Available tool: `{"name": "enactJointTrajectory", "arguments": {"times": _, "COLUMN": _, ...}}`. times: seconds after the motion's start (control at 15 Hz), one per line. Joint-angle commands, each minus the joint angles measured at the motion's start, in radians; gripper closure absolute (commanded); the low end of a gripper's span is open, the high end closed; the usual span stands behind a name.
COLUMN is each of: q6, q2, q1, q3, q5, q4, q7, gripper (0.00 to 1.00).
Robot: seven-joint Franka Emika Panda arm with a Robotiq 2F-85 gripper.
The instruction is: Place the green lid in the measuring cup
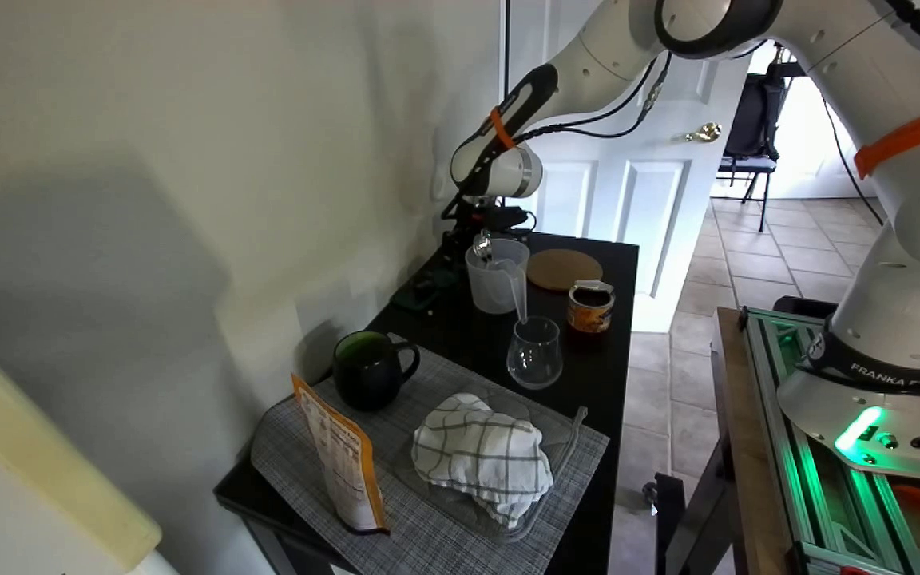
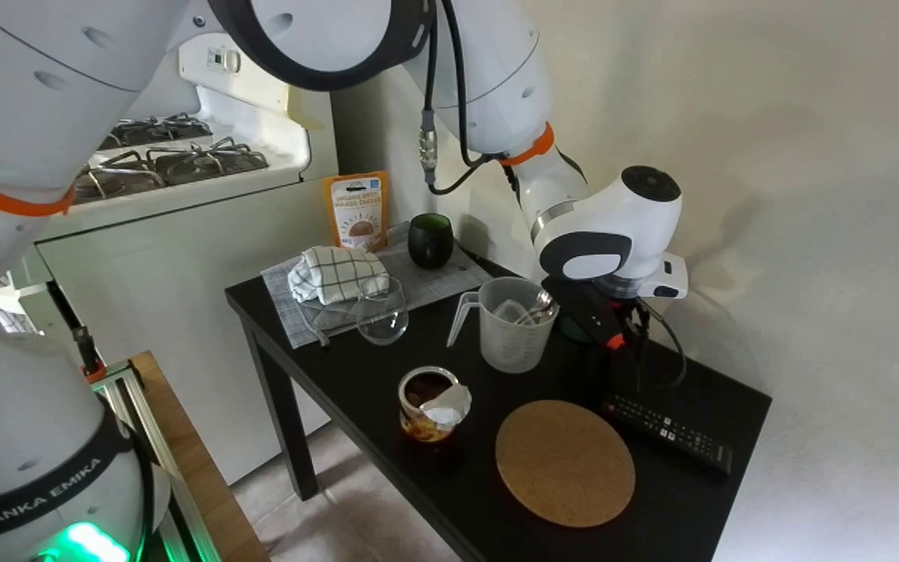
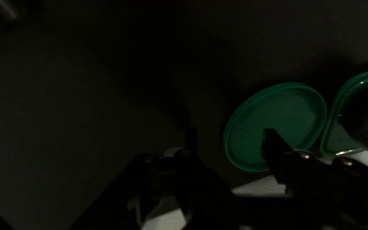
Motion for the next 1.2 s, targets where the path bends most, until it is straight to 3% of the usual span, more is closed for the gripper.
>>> {"name": "enactJointTrajectory", "arguments": {"times": 0.0, "q6": -0.016, "q2": -0.066, "q1": -0.053, "q3": 0.046, "q5": 0.004, "q4": -0.062, "q7": -0.041, "gripper": 0.27}}
{"name": "enactJointTrajectory", "arguments": {"times": 0.07, "q6": -0.039, "q2": -0.08, "q1": -0.061, "q3": 0.05, "q5": 0.005, "q4": -0.066, "q7": -0.042, "gripper": 0.23}}
{"name": "enactJointTrajectory", "arguments": {"times": 0.13, "q6": -0.085, "q2": -0.095, "q1": -0.064, "q3": 0.046, "q5": -0.001, "q4": -0.064, "q7": -0.04, "gripper": 0.12}}
{"name": "enactJointTrajectory", "arguments": {"times": 0.4, "q6": -0.286, "q2": -0.082, "q1": -0.041, "q3": 0.001, "q5": -0.016, "q4": 0.028, "q7": -0.027, "gripper": 0.05}}
{"name": "enactJointTrajectory", "arguments": {"times": 0.6, "q6": -0.396, "q2": -0.036, "q1": -0.01, "q3": -0.04, "q5": -0.023, "q4": 0.122, "q7": 0.0, "gripper": 0.23}}
{"name": "enactJointTrajectory", "arguments": {"times": 0.73, "q6": -0.413, "q2": -0.008, "q1": 0.0, "q3": -0.056, "q5": -0.016, "q4": 0.166, "q7": 0.01, "gripper": 0.27}}
{"name": "enactJointTrajectory", "arguments": {"times": 0.8, "q6": -0.412, "q2": 0.005, "q1": 0.005, "q3": -0.062, "q5": -0.014, "q4": 0.186, "q7": 0.014, "gripper": 0.33}}
{"name": "enactJointTrajectory", "arguments": {"times": 0.93, "q6": -0.41, "q2": 0.04, "q1": 0.013, "q3": -0.068, "q5": -0.016, "q4": 0.227, "q7": 0.027, "gripper": 0.32}}
{"name": "enactJointTrajectory", "arguments": {"times": 1.13, "q6": -0.408, "q2": 0.092, "q1": 0.024, "q3": -0.069, "q5": -0.018, "q4": 0.285, "q7": 0.045, "gripper": 0.43}}
